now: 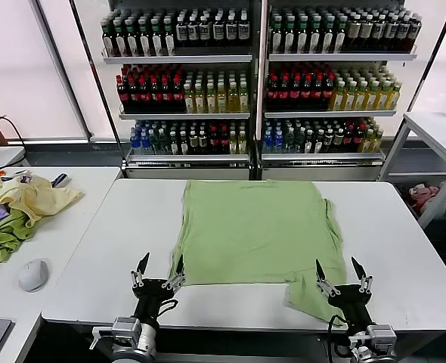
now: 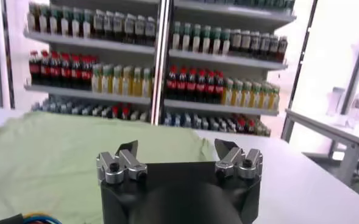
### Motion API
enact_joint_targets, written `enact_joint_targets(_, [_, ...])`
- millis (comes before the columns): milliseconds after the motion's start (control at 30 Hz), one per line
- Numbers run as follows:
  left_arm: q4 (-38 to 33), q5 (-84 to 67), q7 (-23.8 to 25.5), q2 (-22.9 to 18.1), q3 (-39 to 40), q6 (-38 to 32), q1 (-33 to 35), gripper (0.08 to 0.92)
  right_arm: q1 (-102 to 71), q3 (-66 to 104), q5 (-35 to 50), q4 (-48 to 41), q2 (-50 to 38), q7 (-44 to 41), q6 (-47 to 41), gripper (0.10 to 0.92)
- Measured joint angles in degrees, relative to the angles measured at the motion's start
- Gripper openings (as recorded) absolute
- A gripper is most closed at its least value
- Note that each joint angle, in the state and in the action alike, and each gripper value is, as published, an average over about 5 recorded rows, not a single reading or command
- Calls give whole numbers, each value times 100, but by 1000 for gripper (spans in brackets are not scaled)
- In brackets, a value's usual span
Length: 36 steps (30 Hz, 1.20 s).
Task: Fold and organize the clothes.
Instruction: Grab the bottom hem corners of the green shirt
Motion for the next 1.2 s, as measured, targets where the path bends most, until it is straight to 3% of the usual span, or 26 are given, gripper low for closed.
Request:
enact_joint_targets(733, [802, -139, -333, 145, 234, 1308, -609, 823, -255, -270, -11, -299, 108, 230, -640, 818])
enact_joint_targets(933, [865, -379, -381, 195, 264, 1401, -638, 779, -277, -286, 122, -361, 110, 285, -682, 694])
enact_joint_targets(1200, [819, -957, -383, 199, 263, 1473, -603, 550, -305, -344, 319, -414, 113, 285, -716, 471])
